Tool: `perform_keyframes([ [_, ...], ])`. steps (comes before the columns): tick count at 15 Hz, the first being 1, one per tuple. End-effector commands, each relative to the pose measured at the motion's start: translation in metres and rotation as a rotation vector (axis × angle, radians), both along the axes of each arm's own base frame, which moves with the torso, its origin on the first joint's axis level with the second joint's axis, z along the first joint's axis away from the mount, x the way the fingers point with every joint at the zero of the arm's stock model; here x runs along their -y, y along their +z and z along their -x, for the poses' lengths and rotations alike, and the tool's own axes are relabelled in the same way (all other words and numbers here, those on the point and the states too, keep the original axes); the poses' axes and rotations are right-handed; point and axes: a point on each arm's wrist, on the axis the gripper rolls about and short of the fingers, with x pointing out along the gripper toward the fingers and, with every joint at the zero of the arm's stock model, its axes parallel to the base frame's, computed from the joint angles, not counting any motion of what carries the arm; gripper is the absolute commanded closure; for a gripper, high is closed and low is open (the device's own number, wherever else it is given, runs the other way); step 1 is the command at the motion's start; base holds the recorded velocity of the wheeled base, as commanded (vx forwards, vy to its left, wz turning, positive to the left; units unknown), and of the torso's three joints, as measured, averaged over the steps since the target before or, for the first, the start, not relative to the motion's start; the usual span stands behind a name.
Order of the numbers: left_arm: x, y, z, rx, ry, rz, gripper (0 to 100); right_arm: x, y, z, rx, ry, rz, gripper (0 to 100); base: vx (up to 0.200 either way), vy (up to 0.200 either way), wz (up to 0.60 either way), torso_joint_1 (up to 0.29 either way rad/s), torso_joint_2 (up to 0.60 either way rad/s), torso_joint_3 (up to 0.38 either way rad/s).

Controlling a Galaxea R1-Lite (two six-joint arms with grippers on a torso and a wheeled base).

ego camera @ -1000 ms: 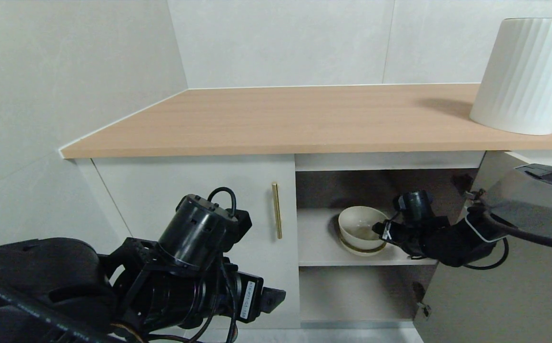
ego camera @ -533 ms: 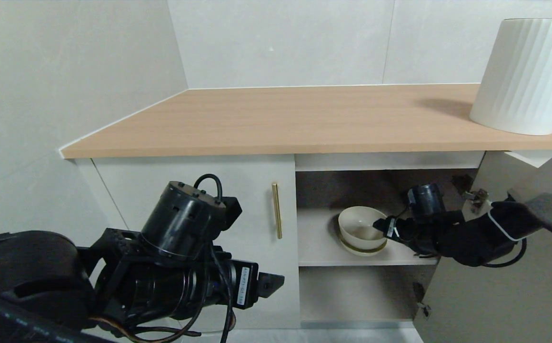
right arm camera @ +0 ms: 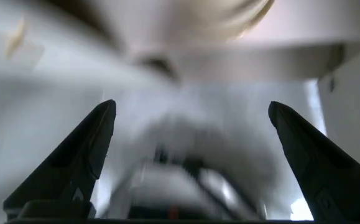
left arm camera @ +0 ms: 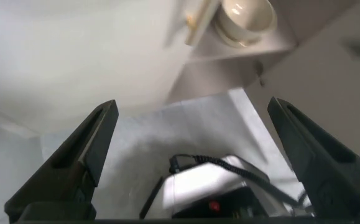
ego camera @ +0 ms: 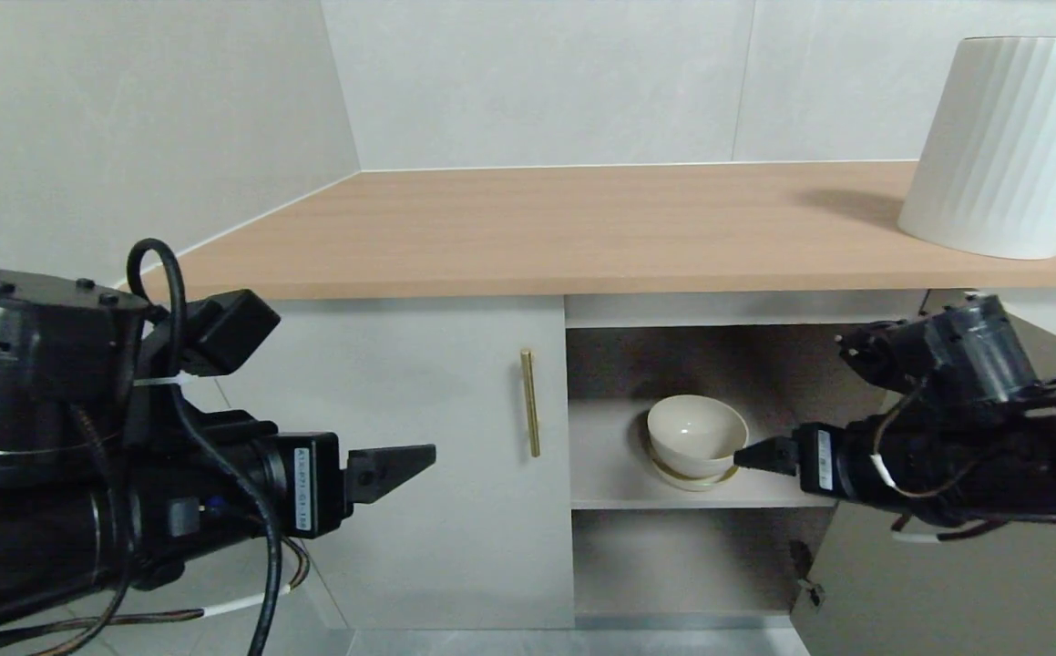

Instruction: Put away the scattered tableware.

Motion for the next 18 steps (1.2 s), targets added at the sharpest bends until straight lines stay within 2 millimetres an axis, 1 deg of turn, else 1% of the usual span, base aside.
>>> perform_keyframes([
  [1, -0.009, 0.003, 0.010, 0.023, 0.014, 0.013, 0, 0.017, 0.019, 0.050, 0.045, 0.056, -0.032, 0, 0.000, 0.000, 0.00, 0.000, 0.00, 0.000],
  [2, -0.009, 0.003, 0.010, 0.023, 0.014, 0.013, 0, 0.017, 0.019, 0.050, 0.045, 0.056, -0.032, 0, 0.000, 0.000, 0.00, 0.000, 0.00, 0.000],
  [3, -0.011, 0.004, 0.012, 0.030, 0.014, 0.017, 0, 0.021, 0.030, 0.055, 0.096, 0.062, -0.044, 0, 0.000, 0.000, 0.00, 0.000, 0.00, 0.000],
  [4, -0.011, 0.005, 0.013, 0.032, 0.016, 0.017, 0, 0.021, 0.031, 0.057, 0.102, 0.067, -0.043, 0, 0.000, 0.000, 0.00, 0.000, 0.00, 0.000],
  [6, -0.007, -0.007, 0.012, -0.010, -0.002, -0.007, 0, 0.021, 0.030, 0.068, 0.084, 0.116, -0.003, 0, 0.000, 0.000, 0.00, 0.000, 0.00, 0.000],
  [7, -0.003, -0.011, 0.011, -0.023, -0.012, -0.015, 0, 0.022, 0.031, 0.069, 0.085, 0.117, 0.000, 0, 0.000, 0.000, 0.00, 0.000, 0.00, 0.000],
  [10, -0.003, -0.013, 0.011, -0.032, -0.010, -0.016, 0, 0.023, 0.033, 0.070, 0.093, 0.117, 0.000, 0, 0.000, 0.000, 0.00, 0.000, 0.00, 0.000],
  [18, 0.000, -0.018, 0.010, -0.052, -0.020, -0.028, 0, 0.023, 0.029, 0.071, 0.082, 0.135, 0.031, 0, -0.200, 0.000, 0.00, 0.003, 0.00, 0.004],
])
